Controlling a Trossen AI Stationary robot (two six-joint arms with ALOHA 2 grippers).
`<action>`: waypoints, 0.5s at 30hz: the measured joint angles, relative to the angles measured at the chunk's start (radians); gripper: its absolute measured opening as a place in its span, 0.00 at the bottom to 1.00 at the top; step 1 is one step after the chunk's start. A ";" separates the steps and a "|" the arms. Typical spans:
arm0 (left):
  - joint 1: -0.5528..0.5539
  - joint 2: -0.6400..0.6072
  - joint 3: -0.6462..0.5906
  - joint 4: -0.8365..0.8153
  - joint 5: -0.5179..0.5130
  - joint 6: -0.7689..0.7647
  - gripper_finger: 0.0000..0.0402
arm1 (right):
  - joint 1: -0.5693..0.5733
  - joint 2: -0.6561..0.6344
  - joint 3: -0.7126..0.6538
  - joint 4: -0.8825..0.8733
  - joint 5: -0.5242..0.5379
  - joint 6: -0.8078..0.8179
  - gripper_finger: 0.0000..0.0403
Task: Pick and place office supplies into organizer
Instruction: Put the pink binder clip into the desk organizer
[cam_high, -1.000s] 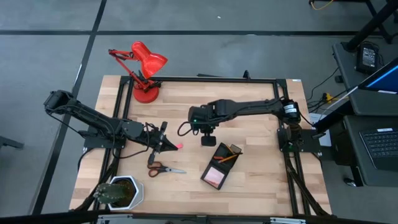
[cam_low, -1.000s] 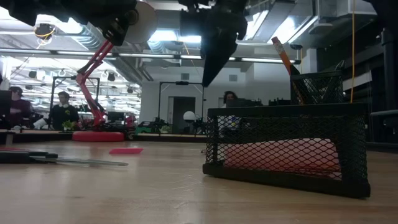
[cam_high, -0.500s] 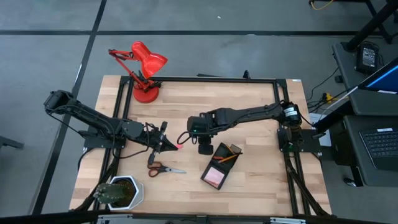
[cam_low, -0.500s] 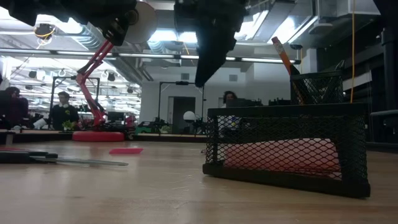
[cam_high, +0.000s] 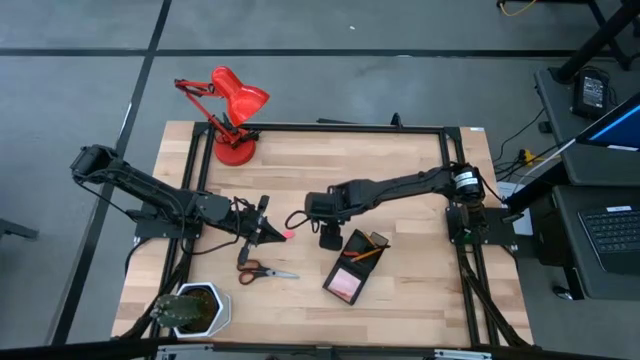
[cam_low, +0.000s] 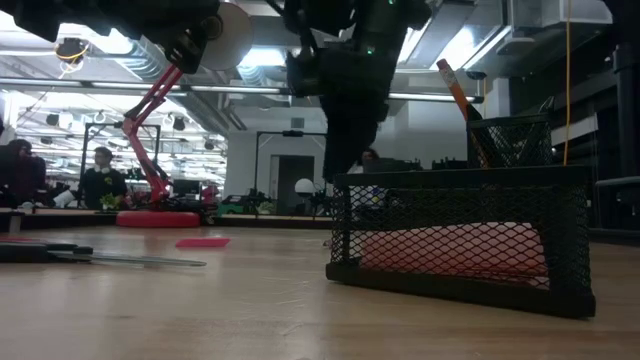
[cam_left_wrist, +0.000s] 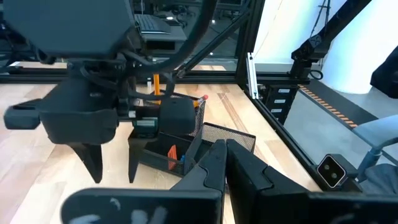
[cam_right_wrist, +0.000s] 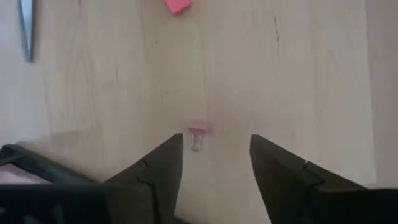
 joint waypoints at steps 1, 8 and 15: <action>0.000 0.000 0.000 0.000 0.000 0.000 0.01 | 0.000 0.000 -0.010 0.012 0.000 0.006 0.47; 0.000 0.000 0.000 0.000 0.000 0.045 0.01 | 0.017 0.002 -0.051 0.084 -0.049 0.005 0.47; 0.000 0.000 0.000 0.000 0.000 0.061 0.01 | 0.027 0.061 -0.043 0.083 -0.050 0.013 0.47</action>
